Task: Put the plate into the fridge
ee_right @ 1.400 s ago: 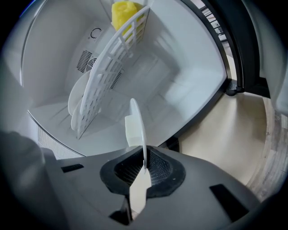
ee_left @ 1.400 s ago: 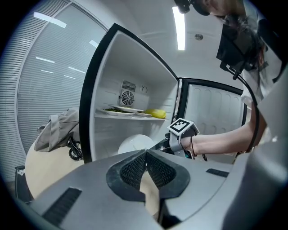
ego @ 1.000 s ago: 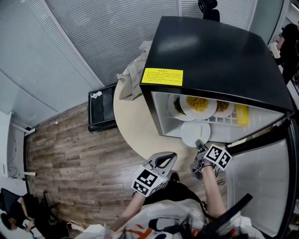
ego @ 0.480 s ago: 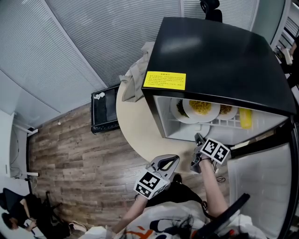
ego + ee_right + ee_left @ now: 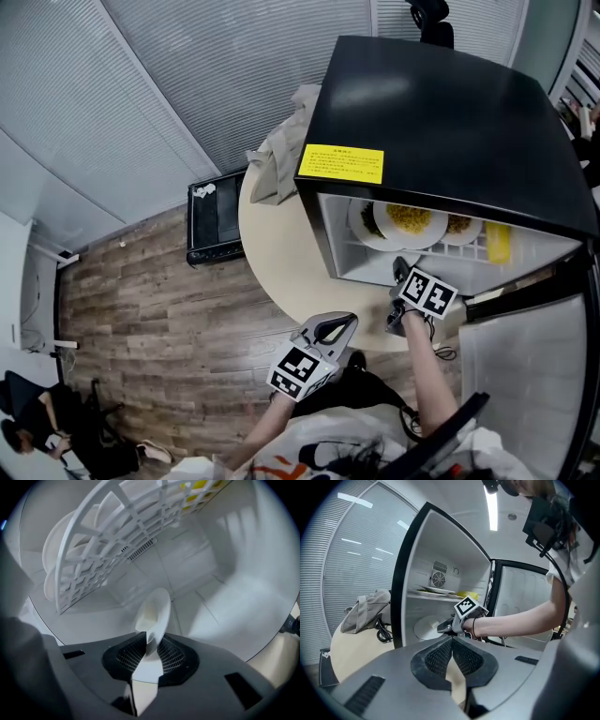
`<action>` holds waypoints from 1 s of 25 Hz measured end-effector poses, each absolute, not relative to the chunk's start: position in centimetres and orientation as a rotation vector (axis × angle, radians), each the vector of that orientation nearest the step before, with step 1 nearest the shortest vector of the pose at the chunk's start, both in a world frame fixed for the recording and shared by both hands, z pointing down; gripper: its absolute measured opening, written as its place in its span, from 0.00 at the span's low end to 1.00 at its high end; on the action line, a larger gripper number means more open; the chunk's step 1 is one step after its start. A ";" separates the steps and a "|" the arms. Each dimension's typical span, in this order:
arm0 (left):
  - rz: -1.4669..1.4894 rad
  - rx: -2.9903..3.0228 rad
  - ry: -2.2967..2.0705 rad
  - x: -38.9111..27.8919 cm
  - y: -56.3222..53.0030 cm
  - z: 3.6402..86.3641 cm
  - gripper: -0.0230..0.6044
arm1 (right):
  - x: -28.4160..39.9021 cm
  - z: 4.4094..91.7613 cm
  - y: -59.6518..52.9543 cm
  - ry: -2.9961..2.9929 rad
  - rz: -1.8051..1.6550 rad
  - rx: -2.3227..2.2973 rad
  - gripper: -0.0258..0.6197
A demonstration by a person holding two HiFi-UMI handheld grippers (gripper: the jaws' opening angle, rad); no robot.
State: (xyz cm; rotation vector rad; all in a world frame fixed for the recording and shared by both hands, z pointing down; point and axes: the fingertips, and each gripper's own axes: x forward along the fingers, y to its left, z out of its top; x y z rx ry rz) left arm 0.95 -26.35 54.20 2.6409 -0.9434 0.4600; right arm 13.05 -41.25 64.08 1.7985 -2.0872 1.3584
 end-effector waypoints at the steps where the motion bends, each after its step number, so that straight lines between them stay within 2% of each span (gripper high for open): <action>1: 0.459 2.641 -0.944 0.9 -26.4 54.1 0.05 | 13.1 64.2 -41.3 -2.086 1.344 1.798 0.15; 9: 0.462 2.641 -0.949 0.8 -26.4 54.2 0.05 | 13.5 64.4 -41.6 -2.078 1.083 1.759 0.24; 25: 0.463 2.636 -0.979 0.0 -27.0 54.1 0.06 | 14.2 65.3 -41.9 -1.989 0.906 1.775 0.39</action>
